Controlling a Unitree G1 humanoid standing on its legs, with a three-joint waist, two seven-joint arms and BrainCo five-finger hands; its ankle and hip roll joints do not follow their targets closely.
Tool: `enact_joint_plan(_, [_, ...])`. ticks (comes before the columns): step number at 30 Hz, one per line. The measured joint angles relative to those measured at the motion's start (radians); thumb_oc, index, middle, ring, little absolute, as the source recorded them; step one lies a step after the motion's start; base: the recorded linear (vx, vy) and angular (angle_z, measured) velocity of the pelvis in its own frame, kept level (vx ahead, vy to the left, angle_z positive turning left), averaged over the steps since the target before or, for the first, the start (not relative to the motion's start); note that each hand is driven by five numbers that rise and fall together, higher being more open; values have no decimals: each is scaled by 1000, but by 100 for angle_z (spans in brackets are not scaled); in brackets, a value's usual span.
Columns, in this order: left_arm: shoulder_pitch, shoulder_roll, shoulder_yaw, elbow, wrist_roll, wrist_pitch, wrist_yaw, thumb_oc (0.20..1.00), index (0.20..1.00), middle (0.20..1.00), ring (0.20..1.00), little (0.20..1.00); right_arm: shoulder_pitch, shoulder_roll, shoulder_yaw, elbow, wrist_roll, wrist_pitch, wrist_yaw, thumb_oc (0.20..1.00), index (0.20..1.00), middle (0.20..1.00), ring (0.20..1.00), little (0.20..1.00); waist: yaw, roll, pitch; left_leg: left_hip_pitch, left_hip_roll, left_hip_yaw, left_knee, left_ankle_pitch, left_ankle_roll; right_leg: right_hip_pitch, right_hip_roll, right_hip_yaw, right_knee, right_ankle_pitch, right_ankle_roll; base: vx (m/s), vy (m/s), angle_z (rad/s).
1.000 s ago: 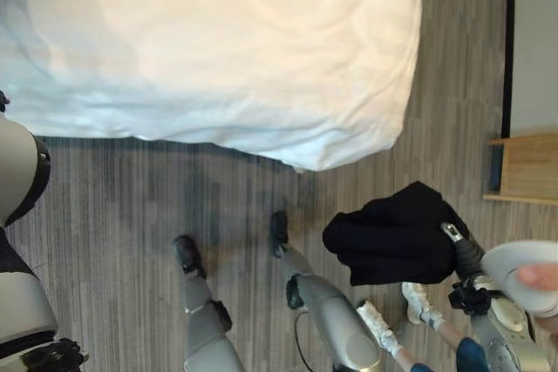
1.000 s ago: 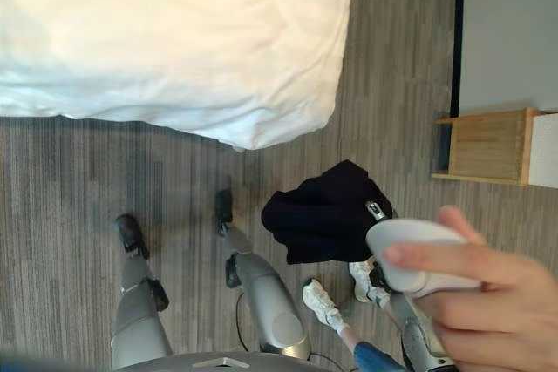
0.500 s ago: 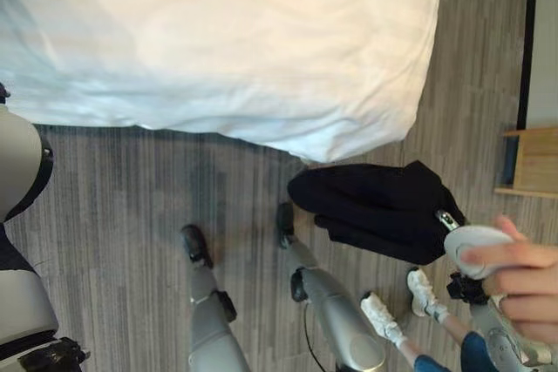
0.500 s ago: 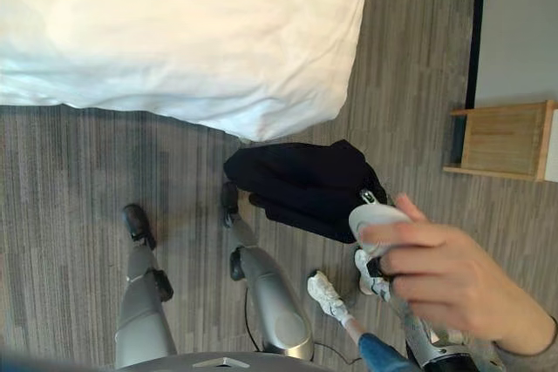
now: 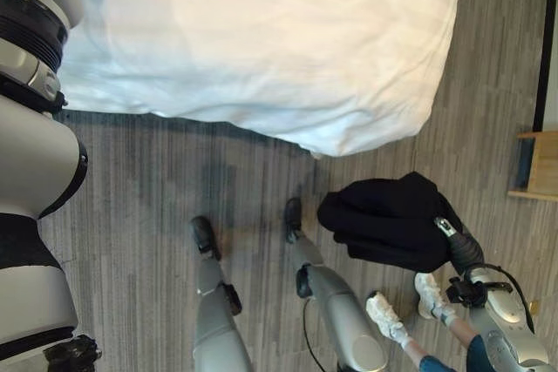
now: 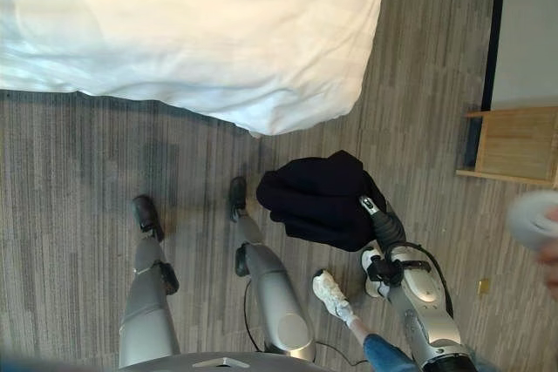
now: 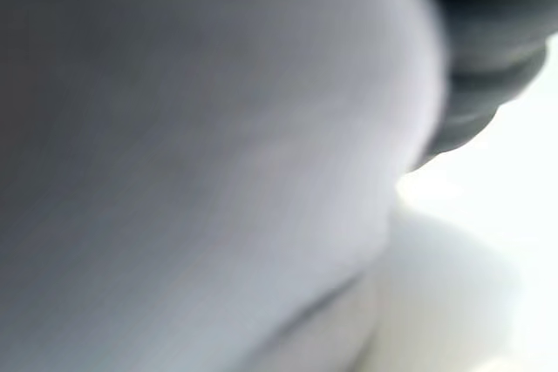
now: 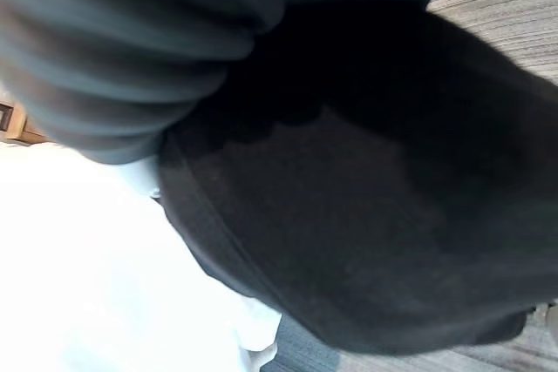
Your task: Pick up bed clothes into laundry basket.
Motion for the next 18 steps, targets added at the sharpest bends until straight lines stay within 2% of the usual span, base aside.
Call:
enact_joint_plan(1, [19,14,19,-62,19,-5,2,200,200,200,200,200,0,2,0,3,0,-4,0,200,200,200,200,200,3,-1,6,4,0,1,0,0,0,4,0,0,0,2,-3,0,0,0])
enact_joint_plan(4, [213,102,216,-369,27,-10,16,200,200,200,200,200,-19,5,6,28,-14,-12,-1,200,200,200,200,200,23,10,47,53,2,1,-8,0,0,50,1,-4,0,5,-7,0,0,0])
enact_joint_plan(6, [500,134,482,-596,16,-28,28,200,200,200,200,200,-22,12,1,39,-18,-13,-7,200,200,200,200,200,55,27,67,103,3,1,-19,-1,-1,90,1,-8,0,7,-9,28,39,-7])
enact_joint_plan(7, [677,129,616,-697,-26,-65,26,200,200,200,200,200,-23,17,-8,44,-21,-12,-12,200,200,200,200,200,77,42,78,136,3,2,-27,-1,-1,118,0,-9,0,7,-9,53,77,-6])
enact_joint_plan(8, [800,119,732,-756,-102,-102,7,200,200,200,200,200,-30,28,-24,47,-32,-8,-15,200,200,200,200,200,72,49,83,159,3,5,-35,-2,-1,134,-3,-7,0,6,-10,73,88,-6])
enact_joint_plan(9, [985,93,851,-805,-262,-146,-18,200,200,200,200,200,-37,48,-59,55,-50,-5,-26,200,200,200,200,200,96,60,90,210,-3,10,-55,-1,-1,172,-3,-1,0,-4,-23,51,58,-5])
enact_joint_plan(10, [1101,71,925,-825,-354,-172,-45,200,200,200,200,200,-37,61,-82,52,-59,-3,-30,200,200,200,200,200,101,68,91,232,-6,13,-63,-2,-1,191,-3,1,0,-11,-29,103,82,0])
enact_joint_plan(11, [1282,-15,1070,-867,-555,-213,-60,200,200,200,200,200,-32,73,-107,50,-60,-2,-44,200,200,200,200,200,102,86,87,268,-12,14,-71,-7,-3,225,-11,2,0,-34,-27,64,59,6])
enact_joint_plan(12, [1359,-70,1105,-883,-654,-226,-75,200,200,200,200,200,-37,74,-117,49,-61,2,-50,200,200,200,200,200,123,102,87,287,-21,12,-78,-6,-3,243,-16,-1,0,-48,-27,140,101,8])
enact_joint_plan(13, [1515,-207,1198,-950,-808,-243,-101,200,200,200,200,200,-32,78,-146,52,-78,16,-62,200,200,200,200,200,135,118,86,329,-24,16,-94,-7,-2,277,-21,5,-1,-59,-31,110,61,7])
enact_joint_plan(14, [1584,-252,1209,-972,-866,-250,-108,200,200,200,200,200,-45,79,-153,53,-86,21,-67,200,200,200,200,200,157,137,87,345,-27,14,-95,-6,-1,295,-27,-1,0,-62,-30,179,71,4])
enact_joint_plan(15, [1584,-252,1209,-972,-866,-250,-108,200,200,200,200,200,-45,79,-153,53,-86,21,-67,200,200,200,200,200,157,137,87,345,-27,14,-95,-6,-1,295,-27,-1,0,-62,-30,137,42,9])
enact_joint_plan(16, [1802,-402,1253,-1018,-1018,-269,-158,200,200,200,200,200,-50,105,-202,52,-98,30,-77,200,200,200,200,200,183,156,86,430,-28,8,-102,-15,-4,380,-30,-7,-1,-79,-26,107,20,18])
enact_joint_plan(18, [1939,-422,1278,-1024,-1072,-269,-180,200,200,200,200,200,-55,107,-231,39,-98,31,-90,200,200,200,200,200,207,179,72,479,-27,-4,-102,-28,-12,443,-30,-26,-1,-104,-23,52,5,23])
